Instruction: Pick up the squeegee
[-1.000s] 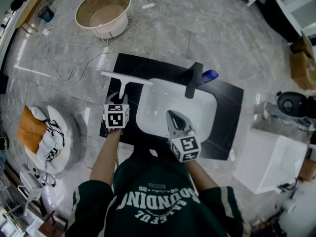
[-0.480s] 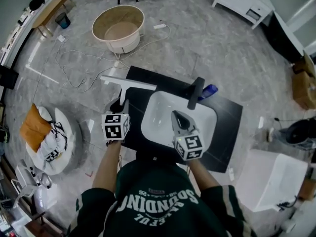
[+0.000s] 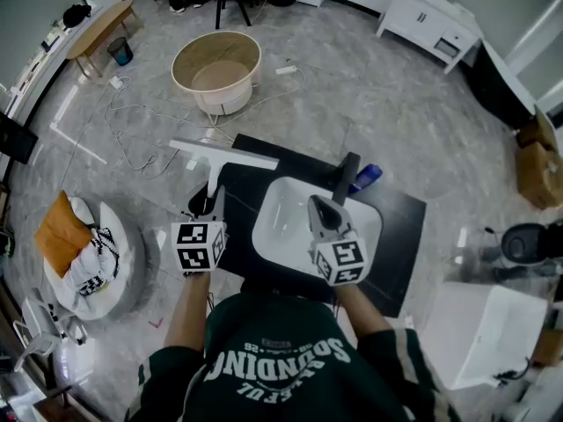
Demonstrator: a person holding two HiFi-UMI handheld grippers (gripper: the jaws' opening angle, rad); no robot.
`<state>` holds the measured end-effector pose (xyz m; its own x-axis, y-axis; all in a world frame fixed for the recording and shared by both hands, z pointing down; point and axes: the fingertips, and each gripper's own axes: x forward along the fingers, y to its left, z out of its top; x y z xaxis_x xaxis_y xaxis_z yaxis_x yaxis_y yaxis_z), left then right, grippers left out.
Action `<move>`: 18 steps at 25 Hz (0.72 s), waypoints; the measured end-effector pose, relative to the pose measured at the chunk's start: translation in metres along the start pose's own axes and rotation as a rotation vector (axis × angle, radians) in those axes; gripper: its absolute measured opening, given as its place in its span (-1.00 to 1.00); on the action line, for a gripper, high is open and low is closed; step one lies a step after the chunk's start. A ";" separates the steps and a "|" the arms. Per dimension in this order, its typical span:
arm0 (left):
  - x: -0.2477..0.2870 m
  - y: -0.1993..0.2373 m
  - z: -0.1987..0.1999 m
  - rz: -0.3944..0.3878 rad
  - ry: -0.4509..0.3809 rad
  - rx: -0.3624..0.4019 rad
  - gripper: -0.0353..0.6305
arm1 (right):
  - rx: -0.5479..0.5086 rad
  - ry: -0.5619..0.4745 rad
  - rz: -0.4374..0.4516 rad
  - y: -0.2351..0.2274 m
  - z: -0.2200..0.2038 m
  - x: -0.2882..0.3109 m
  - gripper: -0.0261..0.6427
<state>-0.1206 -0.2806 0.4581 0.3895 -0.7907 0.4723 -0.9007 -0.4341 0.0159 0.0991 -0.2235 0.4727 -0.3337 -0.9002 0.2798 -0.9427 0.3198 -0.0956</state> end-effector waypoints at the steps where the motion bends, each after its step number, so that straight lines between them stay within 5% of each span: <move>1: -0.004 -0.001 0.002 -0.001 -0.008 0.002 -0.65 | -0.002 -0.005 -0.005 0.000 0.002 -0.001 -0.92; 18: -0.007 -0.010 -0.003 -0.045 -0.003 0.016 -0.65 | -0.036 0.014 -0.058 0.003 -0.001 -0.010 -0.92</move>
<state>-0.1150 -0.2692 0.4574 0.4305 -0.7714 0.4686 -0.8789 -0.4765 0.0231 0.0992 -0.2129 0.4703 -0.2785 -0.9131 0.2977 -0.9595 0.2781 -0.0446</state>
